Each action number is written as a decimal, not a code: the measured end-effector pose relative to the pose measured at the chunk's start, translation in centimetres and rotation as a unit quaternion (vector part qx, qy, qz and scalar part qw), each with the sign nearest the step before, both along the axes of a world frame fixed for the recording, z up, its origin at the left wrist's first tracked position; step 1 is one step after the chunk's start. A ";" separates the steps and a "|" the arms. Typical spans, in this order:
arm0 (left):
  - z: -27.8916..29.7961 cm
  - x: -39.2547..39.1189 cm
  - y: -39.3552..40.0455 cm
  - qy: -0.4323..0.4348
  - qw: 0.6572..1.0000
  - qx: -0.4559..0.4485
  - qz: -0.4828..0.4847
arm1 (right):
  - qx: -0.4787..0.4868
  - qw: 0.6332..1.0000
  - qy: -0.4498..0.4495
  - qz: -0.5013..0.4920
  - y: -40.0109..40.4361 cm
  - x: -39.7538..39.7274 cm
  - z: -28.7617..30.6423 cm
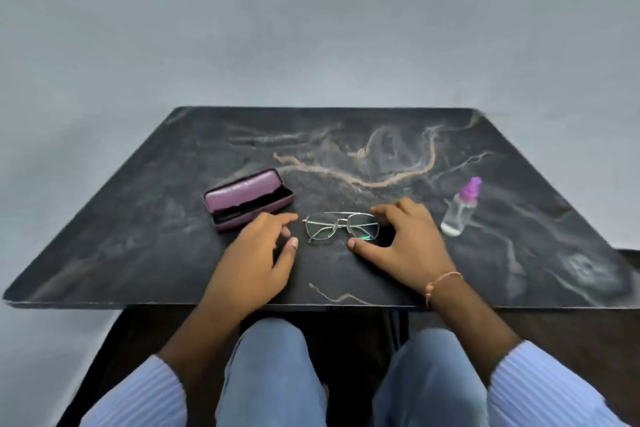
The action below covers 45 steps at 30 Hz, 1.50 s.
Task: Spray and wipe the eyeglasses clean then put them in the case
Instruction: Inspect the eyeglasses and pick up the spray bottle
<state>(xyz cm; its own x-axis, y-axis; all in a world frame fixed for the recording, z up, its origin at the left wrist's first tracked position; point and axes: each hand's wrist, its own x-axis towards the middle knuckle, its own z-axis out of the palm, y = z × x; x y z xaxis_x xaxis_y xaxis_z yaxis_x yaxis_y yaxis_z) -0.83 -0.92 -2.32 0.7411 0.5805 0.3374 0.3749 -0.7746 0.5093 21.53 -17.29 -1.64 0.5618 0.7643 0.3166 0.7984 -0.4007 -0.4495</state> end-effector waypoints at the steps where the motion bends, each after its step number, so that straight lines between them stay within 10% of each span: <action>1: -0.1 0.3 0.0 0.025 0.999 0.020 0.000 | -0.002 1.000 -0.005 -0.003 0.0 0.0 0.0; 14: 0.4 2.2 0.4 0.028 0.999 -0.030 0.025 | 0.020 0.999 -0.023 0.032 0.2 0.2 0.6; 25: 0.8 4.8 0.4 -0.221 0.929 -0.296 -0.008 | 0.219 0.969 0.037 0.106 0.9 0.8 1.0; 45: 1.3 7.7 1.1 -0.335 0.885 -0.323 -0.002 | 0.270 0.855 0.411 0.166 2.4 2.2 1.2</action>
